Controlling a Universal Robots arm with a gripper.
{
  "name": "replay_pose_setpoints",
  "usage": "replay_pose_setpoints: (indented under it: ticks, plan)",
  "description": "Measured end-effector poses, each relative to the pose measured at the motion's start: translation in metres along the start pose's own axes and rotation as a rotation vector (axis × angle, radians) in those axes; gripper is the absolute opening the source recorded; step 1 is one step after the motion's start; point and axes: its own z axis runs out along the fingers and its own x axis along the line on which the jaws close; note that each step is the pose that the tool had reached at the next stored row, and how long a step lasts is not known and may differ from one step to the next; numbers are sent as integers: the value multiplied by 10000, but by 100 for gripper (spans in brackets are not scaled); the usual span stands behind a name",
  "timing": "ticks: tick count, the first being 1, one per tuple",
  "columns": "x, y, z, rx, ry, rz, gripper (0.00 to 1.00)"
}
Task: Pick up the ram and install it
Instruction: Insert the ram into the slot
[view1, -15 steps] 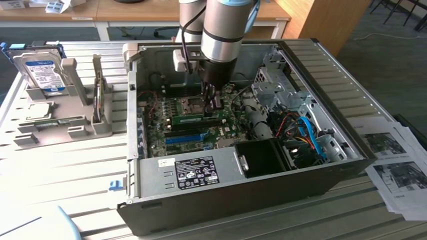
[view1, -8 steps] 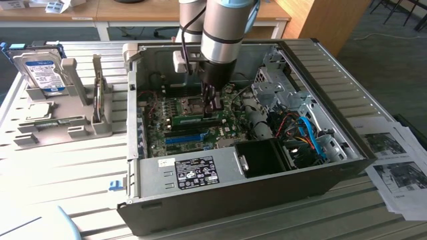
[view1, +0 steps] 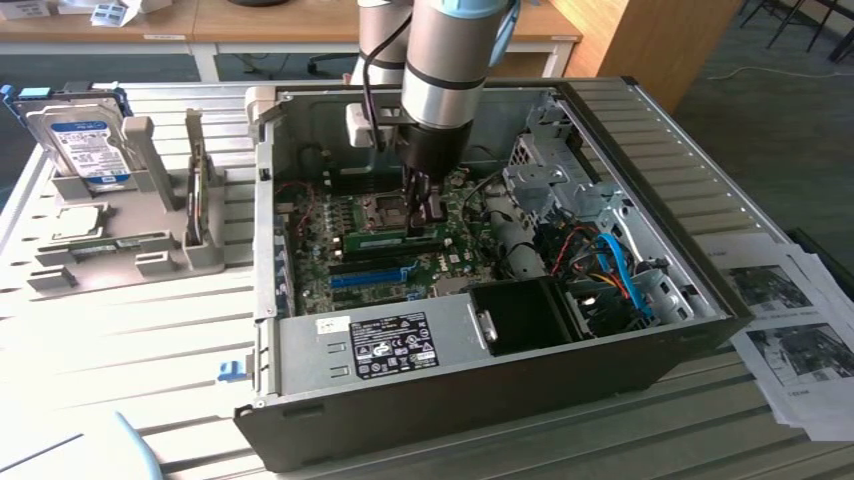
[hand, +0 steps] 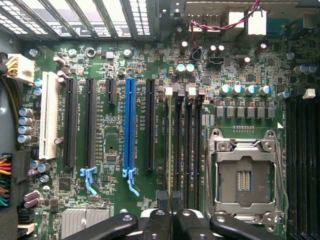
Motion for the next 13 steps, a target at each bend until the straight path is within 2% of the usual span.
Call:
replay_pose_setpoints:
  ticks: [13]
  plan:
    - [0, 1, 7, 1, -3, -1, 11]
